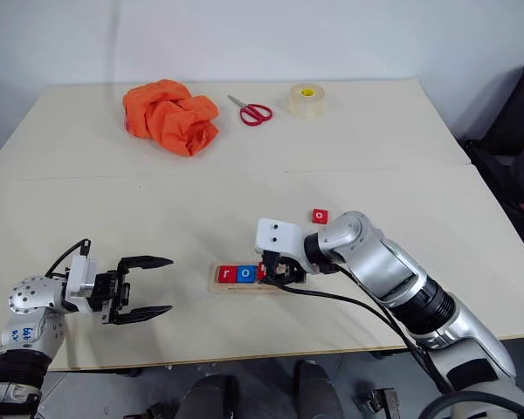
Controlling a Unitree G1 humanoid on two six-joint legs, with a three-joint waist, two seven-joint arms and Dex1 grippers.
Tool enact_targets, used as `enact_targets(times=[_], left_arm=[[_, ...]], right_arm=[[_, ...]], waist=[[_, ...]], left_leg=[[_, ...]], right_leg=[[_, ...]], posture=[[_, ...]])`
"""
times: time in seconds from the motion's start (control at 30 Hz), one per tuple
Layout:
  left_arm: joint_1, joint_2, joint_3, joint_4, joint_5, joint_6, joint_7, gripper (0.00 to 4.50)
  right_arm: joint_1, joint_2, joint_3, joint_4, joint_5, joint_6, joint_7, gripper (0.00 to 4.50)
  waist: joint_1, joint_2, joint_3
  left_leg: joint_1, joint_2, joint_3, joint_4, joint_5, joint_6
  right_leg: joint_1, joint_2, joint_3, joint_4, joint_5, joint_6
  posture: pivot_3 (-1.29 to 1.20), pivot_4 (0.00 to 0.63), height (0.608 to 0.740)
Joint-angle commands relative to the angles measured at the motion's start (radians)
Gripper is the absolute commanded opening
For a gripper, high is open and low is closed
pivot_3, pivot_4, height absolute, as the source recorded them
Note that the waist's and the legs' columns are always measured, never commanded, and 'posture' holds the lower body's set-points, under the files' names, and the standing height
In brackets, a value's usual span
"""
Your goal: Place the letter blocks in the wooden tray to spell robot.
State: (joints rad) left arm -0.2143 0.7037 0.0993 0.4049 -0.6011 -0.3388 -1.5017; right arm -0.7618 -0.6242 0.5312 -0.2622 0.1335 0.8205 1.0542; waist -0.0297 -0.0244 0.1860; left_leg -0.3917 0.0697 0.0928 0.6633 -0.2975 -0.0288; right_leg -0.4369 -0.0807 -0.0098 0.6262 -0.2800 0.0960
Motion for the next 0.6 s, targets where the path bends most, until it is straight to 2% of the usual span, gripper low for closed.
enact_targets(times=[0.03,0.17,0.6], left_arm=[[0.0,-0.002,0.015,-0.03,-0.004,0.005,-0.069,4.5],[0.003,-0.002,0.017,-0.034,-0.003,0.007,-0.066,4.5],[0.02,0.003,0.029,-0.055,0.0,0.013,-0.049,4.5]], right_arm=[[-0.031,-0.005,-0.034,0.063,-0.031,-0.068,-0.013,1.22],[-0.038,0.009,-0.021,0.131,-0.058,-0.12,-0.016,0.04],[-0.016,0.04,-0.012,0.122,-0.069,-0.153,0.029,0.04]], waist=[[0.0,0.0,0.0],[0.0,0.0,0.0],[0.0,0.0,0.0]], left_leg=[[0.0,0.0,0.0,0.0,0.0,0.0],[0.0,0.0,0.0,0.0,0.0,0.0],[-0.001,0.0,0.0,0.0,0.0,0.0]], right_leg=[[0.0,0.0,0.0,0.0,0.0,0.0],[0.0,0.0,0.0,0.0,0.0,0.0],[0.0,0.0,0.0,0.0,0.0,0.0]], posture=[[0.0,0.15,0.74],[0.0,0.15,0.74],[0.0,0.15,0.74]])
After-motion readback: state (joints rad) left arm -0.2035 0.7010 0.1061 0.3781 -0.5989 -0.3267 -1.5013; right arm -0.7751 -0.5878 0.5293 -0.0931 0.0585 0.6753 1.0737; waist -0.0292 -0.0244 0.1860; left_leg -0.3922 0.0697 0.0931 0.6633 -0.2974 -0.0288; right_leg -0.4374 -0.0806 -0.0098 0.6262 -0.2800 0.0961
